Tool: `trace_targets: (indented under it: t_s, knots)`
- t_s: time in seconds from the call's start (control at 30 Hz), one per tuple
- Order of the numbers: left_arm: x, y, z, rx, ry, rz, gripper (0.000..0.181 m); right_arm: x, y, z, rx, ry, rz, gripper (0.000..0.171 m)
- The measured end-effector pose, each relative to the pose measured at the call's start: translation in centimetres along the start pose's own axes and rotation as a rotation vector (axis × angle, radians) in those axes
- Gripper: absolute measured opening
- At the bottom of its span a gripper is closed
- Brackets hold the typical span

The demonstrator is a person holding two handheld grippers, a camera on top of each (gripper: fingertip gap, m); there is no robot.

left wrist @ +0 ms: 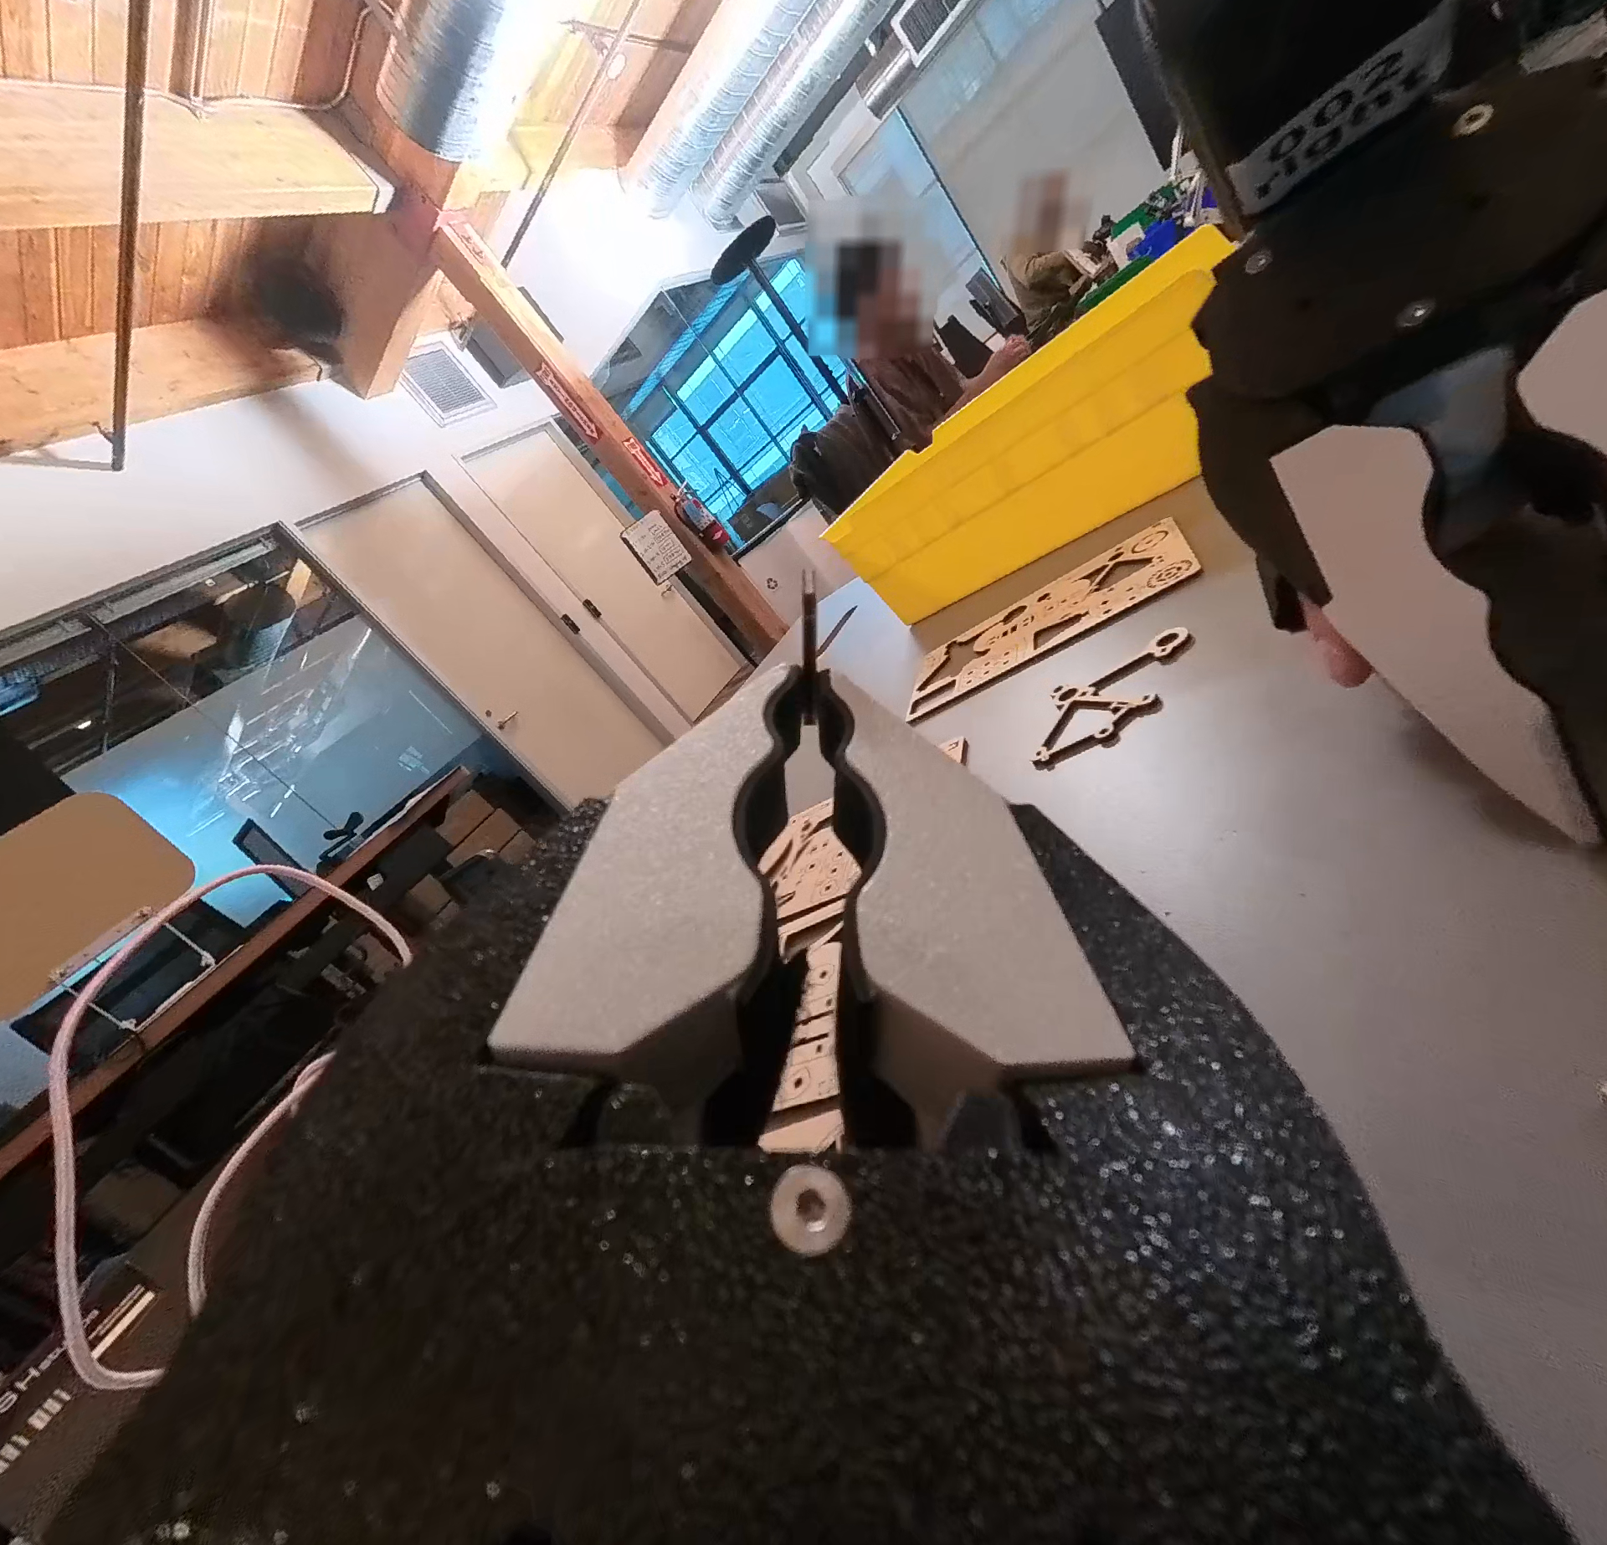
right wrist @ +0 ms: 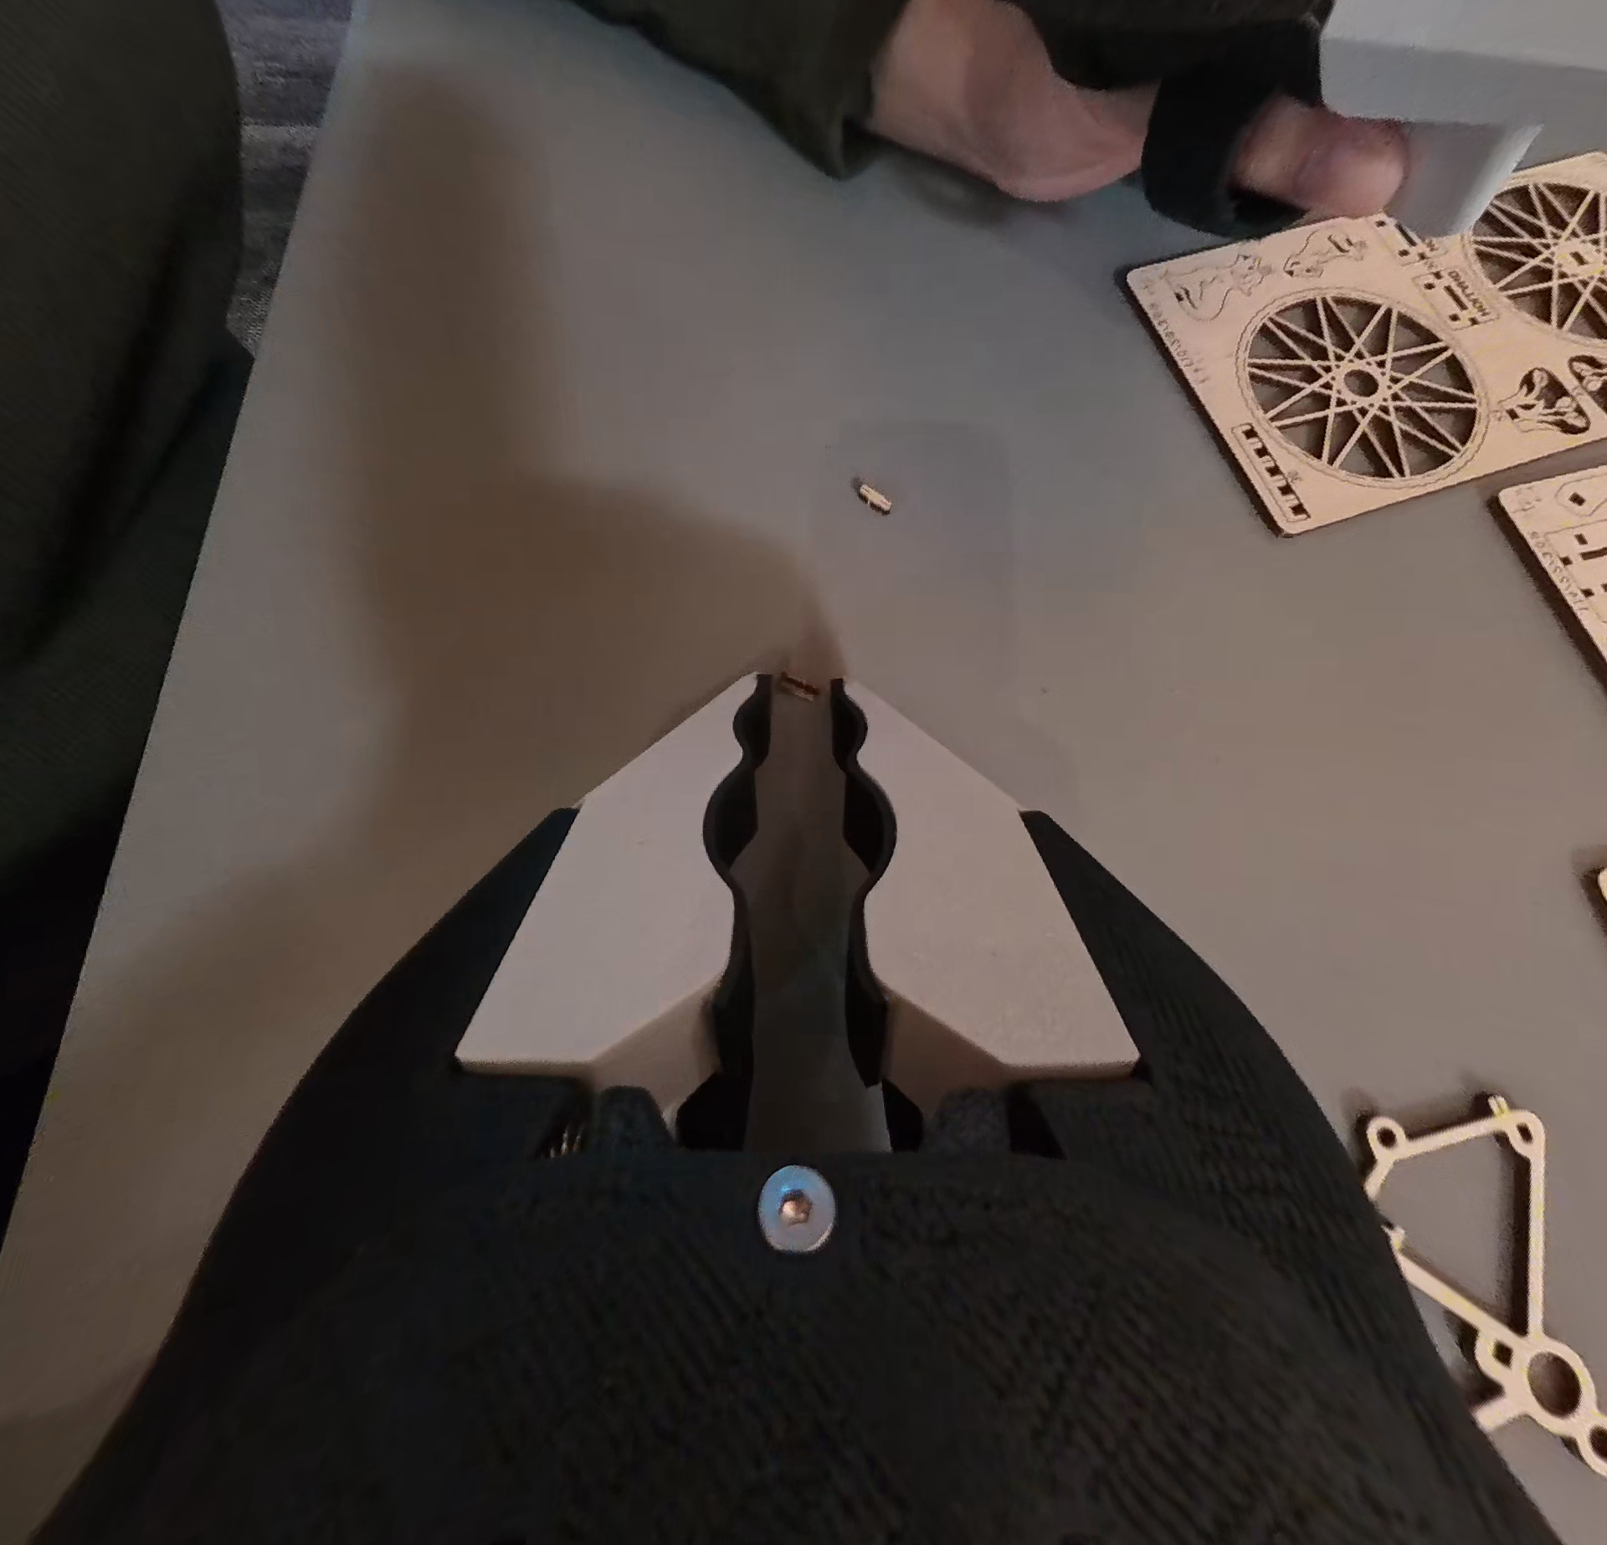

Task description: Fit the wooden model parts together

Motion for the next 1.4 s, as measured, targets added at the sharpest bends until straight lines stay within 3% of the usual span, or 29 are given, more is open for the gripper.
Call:
trace_targets:
  t_s: [0.37, 0.57, 0.67, 0.77, 0.83, 0.9, 1.03, 1.2, 1.33, 1.4]
  knots:
    - [0.0, 0.0, -0.1, 0.022, 0.0, -0.028, 0.001, -0.5, -0.4, -0.6, -0.009, -0.077, 0.019, 0.007]
    - [0.2, 1.2, -0.4, -0.064, -0.014, -0.086, 0.001, -0.6, -5.7, -1.2, 0.424, -0.087, -0.014, 0.007]
    - [0.3, 1.6, -0.5, -0.088, -0.017, -0.116, 0.001, 0.1, -6.7, -0.7, 0.469, 0.012, -0.022, 0.007]
    - [0.4, 1.7, -0.6, -0.096, -0.018, -0.133, 0.001, 0.1, -6.7, -0.1, 0.464, 0.039, -0.032, 0.008]
    - [0.4, 1.7, -0.6, -0.096, -0.018, -0.135, 0.001, -0.2, -6.7, 0.0, 0.456, 0.015, -0.023, 0.028]
    - [0.4, 1.7, -0.6, -0.097, -0.019, -0.136, 0.001, -0.8, -6.3, 0.0, 0.439, -0.041, -0.04, 0.038]
    - [0.4, 1.8, -0.6, -0.099, -0.022, -0.145, 0.001, -1.8, -5.0, 0.7, 0.357, -0.085, -0.021, 0.039]
    - [0.4, 1.7, -0.6, -0.097, -0.021, -0.153, 0.001, -1.3, -4.1, 1.6, 0.302, 0.02, -0.012, 0.035]
    - [0.5, 1.7, -0.6, -0.091, -0.019, -0.161, 0.001, -2.9, -2.2, 2.4, 0.14, -0.117, -0.005, 0.029]
    - [0.4, 1.6, -0.6, -0.09, -0.019, -0.161, 0.001, -3.0, -1.5, 3.1, 0.085, -0.098, -0.006, 0.025]
Point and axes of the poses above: each gripper's, where its closed fingertips meet, z out along the fingers, x out of its underside, y = z × x across the jaws, the point moved 7 cm from there along -z, back along the fingers, and after that the axes turned 12 degrees about -y, right-handed, at the moved point
